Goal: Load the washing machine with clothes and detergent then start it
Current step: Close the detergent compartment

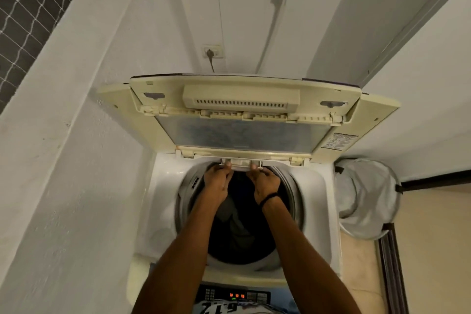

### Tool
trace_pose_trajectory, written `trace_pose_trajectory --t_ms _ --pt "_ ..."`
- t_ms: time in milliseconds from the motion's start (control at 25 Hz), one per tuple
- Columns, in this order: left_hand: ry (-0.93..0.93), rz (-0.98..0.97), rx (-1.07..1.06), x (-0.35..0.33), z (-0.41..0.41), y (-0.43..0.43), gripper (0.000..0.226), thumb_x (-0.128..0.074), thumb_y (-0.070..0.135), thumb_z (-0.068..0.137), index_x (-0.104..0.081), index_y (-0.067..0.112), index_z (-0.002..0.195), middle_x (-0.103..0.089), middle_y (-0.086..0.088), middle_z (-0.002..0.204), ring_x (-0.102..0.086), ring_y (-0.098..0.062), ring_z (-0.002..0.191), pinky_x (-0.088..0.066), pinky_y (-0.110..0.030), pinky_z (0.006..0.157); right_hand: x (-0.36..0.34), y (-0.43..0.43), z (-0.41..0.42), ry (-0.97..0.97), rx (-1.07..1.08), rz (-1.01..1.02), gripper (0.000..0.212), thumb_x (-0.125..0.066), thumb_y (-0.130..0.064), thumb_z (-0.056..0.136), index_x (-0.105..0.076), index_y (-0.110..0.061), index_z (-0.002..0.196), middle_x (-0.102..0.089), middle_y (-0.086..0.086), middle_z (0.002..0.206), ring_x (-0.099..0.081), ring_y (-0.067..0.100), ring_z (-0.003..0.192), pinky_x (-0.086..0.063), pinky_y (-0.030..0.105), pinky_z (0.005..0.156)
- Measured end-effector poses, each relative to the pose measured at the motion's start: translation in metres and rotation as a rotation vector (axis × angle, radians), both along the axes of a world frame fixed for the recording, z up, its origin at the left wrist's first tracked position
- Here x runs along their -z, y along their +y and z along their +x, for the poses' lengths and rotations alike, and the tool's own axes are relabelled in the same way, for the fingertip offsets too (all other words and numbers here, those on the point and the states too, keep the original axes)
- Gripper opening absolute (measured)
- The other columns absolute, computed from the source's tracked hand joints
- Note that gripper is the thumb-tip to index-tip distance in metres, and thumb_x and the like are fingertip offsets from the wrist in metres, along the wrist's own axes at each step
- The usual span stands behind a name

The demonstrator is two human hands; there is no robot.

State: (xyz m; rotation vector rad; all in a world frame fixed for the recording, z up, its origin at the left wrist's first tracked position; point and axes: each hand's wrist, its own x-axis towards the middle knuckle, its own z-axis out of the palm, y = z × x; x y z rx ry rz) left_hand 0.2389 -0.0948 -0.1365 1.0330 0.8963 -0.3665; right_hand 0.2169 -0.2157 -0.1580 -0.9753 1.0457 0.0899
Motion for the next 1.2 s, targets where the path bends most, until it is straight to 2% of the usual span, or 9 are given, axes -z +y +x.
trace_pose_trajectory --t_ms 160,400,520,640,800,920,1000,1080,1200 --pt "-0.021 -0.01 -0.003 0.012 0.004 0.002 0.034 -0.067 -0.001 0.089 -0.058 -0.009 0.121 -0.065 -0.024 0.122 -0.064 -0.034 0.115 -0.052 -0.038 0.097 0.006 0.003 0.005 0.03 0.039 0.006 0.04 -0.08 -0.008 0.077 -0.063 0.014 0.107 -0.071 0.028 0.102 -0.071 0.034 0.09 -0.061 0.039 0.077" --pt "-0.048 0.048 0.017 0.014 0.003 0.004 0.011 -0.071 0.006 0.088 -0.066 -0.001 0.095 -0.069 -0.02 0.109 -0.067 -0.03 0.105 -0.052 -0.033 0.088 0.0 0.0 0.005 -0.002 0.11 0.053 0.041 -0.08 -0.004 0.077 -0.063 0.015 0.109 -0.07 0.028 0.104 -0.069 0.029 0.086 -0.06 0.027 0.065" --pt "-0.043 0.103 0.016 0.015 0.005 0.004 0.009 -0.075 0.004 0.084 -0.068 0.001 0.089 -0.071 -0.015 0.096 -0.068 -0.029 0.097 -0.054 -0.035 0.087 0.0 0.001 0.006 -0.008 0.123 0.069 0.041 -0.079 -0.003 0.077 -0.063 0.015 0.11 -0.07 0.028 0.106 -0.069 0.03 0.089 -0.06 0.029 0.071" --pt "-0.014 0.133 0.03 0.02 0.008 0.003 0.01 -0.077 0.008 0.083 -0.067 0.007 0.084 -0.072 -0.013 0.099 -0.069 -0.029 0.098 -0.054 -0.038 0.092 -0.004 0.003 0.01 0.012 0.14 0.07 0.039 -0.078 -0.003 0.078 -0.062 0.014 0.11 -0.07 0.027 0.105 -0.071 0.03 0.089 -0.06 0.03 0.073" --pt "-0.015 0.184 0.061 0.023 0.011 0.005 0.013 -0.08 0.011 0.081 -0.067 0.011 0.078 -0.072 -0.008 0.089 -0.07 -0.031 0.099 -0.054 -0.042 0.095 -0.008 0.003 0.01 0.024 0.143 0.06 0.021 -0.077 -0.002 0.08 -0.064 0.005 0.095 -0.069 0.028 0.107 -0.07 0.029 0.088 -0.059 0.031 0.076" --pt "-0.041 0.154 0.059 0.015 0.011 0.007 0.01 -0.077 0.006 0.083 -0.067 0.008 0.083 -0.072 -0.009 0.092 -0.069 -0.029 0.097 -0.054 -0.034 0.087 -0.009 0.004 0.007 -0.022 0.161 0.064 0.04 -0.076 -0.003 0.08 -0.058 0.011 0.114 -0.069 0.025 0.109 -0.071 0.029 0.093 -0.06 0.026 0.069" --pt "-0.076 0.168 0.072 0.013 0.009 0.008 0.016 -0.079 0.008 0.081 -0.07 0.003 0.093 -0.073 -0.012 0.1 -0.07 -0.026 0.096 -0.055 -0.032 0.083 -0.011 0.006 0.005 -0.019 0.132 -0.006 0.052 -0.079 -0.009 0.079 -0.056 0.009 0.122 -0.071 0.02 0.107 -0.072 0.027 0.092 -0.06 0.023 0.067" --pt "-0.102 0.239 0.136 0.015 0.005 0.008 0.033 -0.082 0.01 0.077 -0.069 -0.002 0.105 -0.074 -0.012 0.101 -0.072 -0.021 0.089 -0.057 -0.026 0.075 -0.012 0.006 0.003 0.0 0.047 -0.163 0.048 -0.082 -0.017 0.077 -0.059 0.003 0.115 -0.071 0.016 0.104 -0.072 0.025 0.093 -0.059 0.02 0.065" --pt "-0.113 0.354 0.169 0.016 0.002 0.005 0.035 -0.083 0.007 0.076 -0.067 -0.003 0.105 -0.074 -0.009 0.09 -0.07 -0.013 0.073 -0.056 -0.016 0.062 -0.013 0.002 0.0 0.007 -0.123 -0.377 0.037 -0.082 -0.024 0.076 -0.059 -0.009 0.1 -0.07 0.013 0.102 -0.071 0.024 0.091 -0.058 0.016 0.063"
